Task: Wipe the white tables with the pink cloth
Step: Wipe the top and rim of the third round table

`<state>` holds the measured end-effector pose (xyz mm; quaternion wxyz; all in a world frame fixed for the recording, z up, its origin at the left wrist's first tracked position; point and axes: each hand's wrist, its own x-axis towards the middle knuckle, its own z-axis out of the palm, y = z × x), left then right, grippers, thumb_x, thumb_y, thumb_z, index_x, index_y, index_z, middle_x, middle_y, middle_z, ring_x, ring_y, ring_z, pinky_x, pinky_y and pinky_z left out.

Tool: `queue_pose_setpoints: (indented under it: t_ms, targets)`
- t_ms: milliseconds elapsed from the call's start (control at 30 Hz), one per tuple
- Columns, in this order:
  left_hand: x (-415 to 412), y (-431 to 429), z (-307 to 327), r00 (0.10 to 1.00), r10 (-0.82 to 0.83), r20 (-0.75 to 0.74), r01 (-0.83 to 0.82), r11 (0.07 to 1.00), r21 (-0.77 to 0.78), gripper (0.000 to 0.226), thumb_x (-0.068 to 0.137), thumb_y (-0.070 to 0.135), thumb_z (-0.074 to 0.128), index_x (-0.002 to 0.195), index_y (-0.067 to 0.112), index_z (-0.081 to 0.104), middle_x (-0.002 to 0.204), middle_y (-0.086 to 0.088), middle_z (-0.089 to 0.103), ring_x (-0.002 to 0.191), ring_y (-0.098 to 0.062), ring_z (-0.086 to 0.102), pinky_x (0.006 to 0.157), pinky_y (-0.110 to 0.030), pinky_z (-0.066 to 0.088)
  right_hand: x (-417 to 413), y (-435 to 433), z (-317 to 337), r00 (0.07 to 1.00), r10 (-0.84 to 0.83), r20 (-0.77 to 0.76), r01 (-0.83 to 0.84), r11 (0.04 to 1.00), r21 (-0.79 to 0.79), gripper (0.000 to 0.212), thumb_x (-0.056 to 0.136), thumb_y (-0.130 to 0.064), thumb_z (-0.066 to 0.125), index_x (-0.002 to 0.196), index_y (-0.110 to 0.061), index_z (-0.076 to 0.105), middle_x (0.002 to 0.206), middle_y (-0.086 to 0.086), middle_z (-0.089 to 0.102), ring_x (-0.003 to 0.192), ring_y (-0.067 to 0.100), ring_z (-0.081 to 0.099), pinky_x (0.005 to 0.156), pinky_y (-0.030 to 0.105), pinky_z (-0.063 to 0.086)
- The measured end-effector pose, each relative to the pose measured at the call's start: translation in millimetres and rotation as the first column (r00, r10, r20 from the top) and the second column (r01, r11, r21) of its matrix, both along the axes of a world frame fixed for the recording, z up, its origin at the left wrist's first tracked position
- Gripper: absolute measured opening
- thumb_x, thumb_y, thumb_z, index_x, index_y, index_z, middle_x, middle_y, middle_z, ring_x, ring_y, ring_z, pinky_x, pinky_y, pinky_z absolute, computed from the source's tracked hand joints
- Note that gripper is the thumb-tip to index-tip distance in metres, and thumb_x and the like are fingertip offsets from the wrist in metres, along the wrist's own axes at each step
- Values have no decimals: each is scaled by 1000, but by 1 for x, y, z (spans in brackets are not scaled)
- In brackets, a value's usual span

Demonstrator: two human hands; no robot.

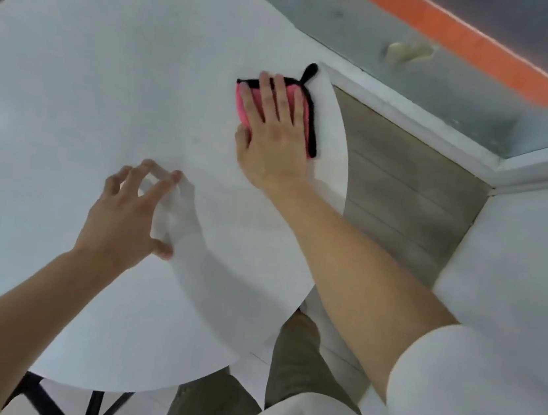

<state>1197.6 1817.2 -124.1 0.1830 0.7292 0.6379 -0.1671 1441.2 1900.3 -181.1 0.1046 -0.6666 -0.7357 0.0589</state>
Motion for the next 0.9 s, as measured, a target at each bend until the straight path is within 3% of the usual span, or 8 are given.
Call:
queue_pose_setpoints:
  t_ms: [133,200,300,467,600,700,800,900]
  targets:
    - [1,1,3,1000,0,-13,-1,1000,-14,151,44,42,111,168,47,25,170,1,23,153,-42,26,87,-66,61,7,-126,9,902,429,-38,-431,901,-59,62,112,-32,38,172,-22,28,180,11,19,168,31,10,134,56,10]
    - [1,2,5,1000,-11,-20,10,1000,-13,148,44,45,110,167,46,28,170,-1,23,152,-42,26,85,-66,62,47,-150,4,883,464,-69,-467,883,-37,61,112,-31,43,171,-25,31,180,7,21,168,28,11,134,55,15]
    - [2,5,4,999,-18,-33,18,1000,-3,144,45,48,109,166,44,31,169,-2,25,151,-42,26,84,-65,62,93,-111,-5,948,315,34,-315,949,-14,61,112,-35,42,171,-27,31,179,7,23,168,28,16,134,55,18]
    - [-1,5,2,997,-55,-46,57,998,37,139,44,51,108,162,48,33,167,1,28,149,-40,29,83,-62,62,72,-40,-12,997,5,78,-3,1000,-28,61,111,-37,35,171,-26,34,178,9,27,166,30,21,135,55,13]
    - [-2,9,2,990,-123,-69,128,990,66,134,43,63,105,155,55,31,159,5,32,141,-38,37,83,-55,60,45,-113,-8,971,-232,48,232,973,8,61,113,-36,34,172,-23,30,179,13,22,167,31,16,135,55,12]
    - [-7,11,2,984,-167,-57,172,980,97,129,43,69,102,152,53,34,153,3,36,133,-38,42,81,-49,55,-53,-208,10,886,-462,-39,458,885,-80,64,113,-37,31,174,-23,19,182,13,10,169,30,4,135,56,8]
    - [-21,3,5,980,-193,47,185,973,138,134,48,72,99,160,48,29,162,1,32,139,-40,43,92,-58,55,-160,-272,18,952,-283,-113,264,952,-157,64,114,-35,33,174,-23,18,182,11,7,169,29,-2,135,56,8]
    - [-50,-30,0,940,-290,181,237,934,266,116,71,61,94,165,35,31,167,-7,33,144,-41,44,107,-64,49,-156,-286,10,992,-31,-125,21,997,-77,60,113,-34,40,172,-25,30,180,8,19,169,28,8,135,56,14]
